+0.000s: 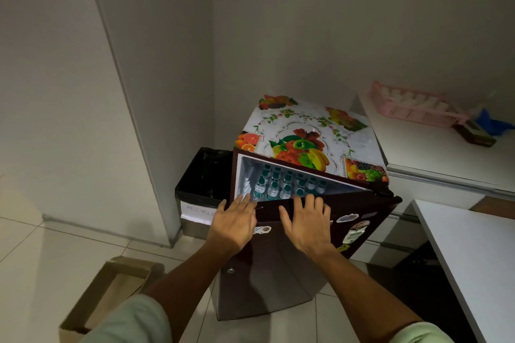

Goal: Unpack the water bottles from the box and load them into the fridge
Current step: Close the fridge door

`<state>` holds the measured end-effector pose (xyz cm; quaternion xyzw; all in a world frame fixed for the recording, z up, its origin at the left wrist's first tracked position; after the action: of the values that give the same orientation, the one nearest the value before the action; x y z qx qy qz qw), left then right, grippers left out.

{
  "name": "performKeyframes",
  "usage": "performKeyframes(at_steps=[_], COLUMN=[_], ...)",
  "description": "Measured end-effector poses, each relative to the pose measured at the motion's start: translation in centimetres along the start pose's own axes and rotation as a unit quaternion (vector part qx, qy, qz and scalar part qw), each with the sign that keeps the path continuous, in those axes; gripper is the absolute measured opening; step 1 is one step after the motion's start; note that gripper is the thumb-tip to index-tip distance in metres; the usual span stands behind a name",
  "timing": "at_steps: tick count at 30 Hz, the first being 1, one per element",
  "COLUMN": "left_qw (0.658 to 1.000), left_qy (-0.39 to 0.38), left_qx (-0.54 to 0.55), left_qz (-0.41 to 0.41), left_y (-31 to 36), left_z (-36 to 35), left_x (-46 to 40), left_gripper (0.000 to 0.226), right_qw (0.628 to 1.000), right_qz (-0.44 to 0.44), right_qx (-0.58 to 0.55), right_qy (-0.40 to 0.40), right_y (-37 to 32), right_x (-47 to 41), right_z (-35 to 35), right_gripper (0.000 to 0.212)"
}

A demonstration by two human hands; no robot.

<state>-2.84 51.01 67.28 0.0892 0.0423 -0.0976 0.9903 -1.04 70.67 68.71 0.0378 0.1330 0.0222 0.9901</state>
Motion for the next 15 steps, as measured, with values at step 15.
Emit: performKeyframes(at_steps=[15], left_qw=[1.000], left_qy=[-0.009], left_qx=[0.026], left_qz=[0.015], left_y=[-1.9], left_z=[-0.9], left_x=[-6.9], left_gripper=[0.047], right_qw=[0.998], right_qz=[-0.060], right_qx=[0.014], right_qy=[-0.007], right_y=[-1.7], right_x=[-5.7], right_z=[-1.4], right_gripper=[0.062])
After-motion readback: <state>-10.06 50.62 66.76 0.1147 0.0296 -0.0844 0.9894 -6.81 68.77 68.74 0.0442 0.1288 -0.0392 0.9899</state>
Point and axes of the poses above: each hand's wrist, its own x-axis away from the middle knuckle, its own z-axis out of the back of the hand, y = z × x, the point moved 1 cm from there along -x, towards the middle knuckle, and after that the axes turned 8 degrees about z, right-handed, at the moved point
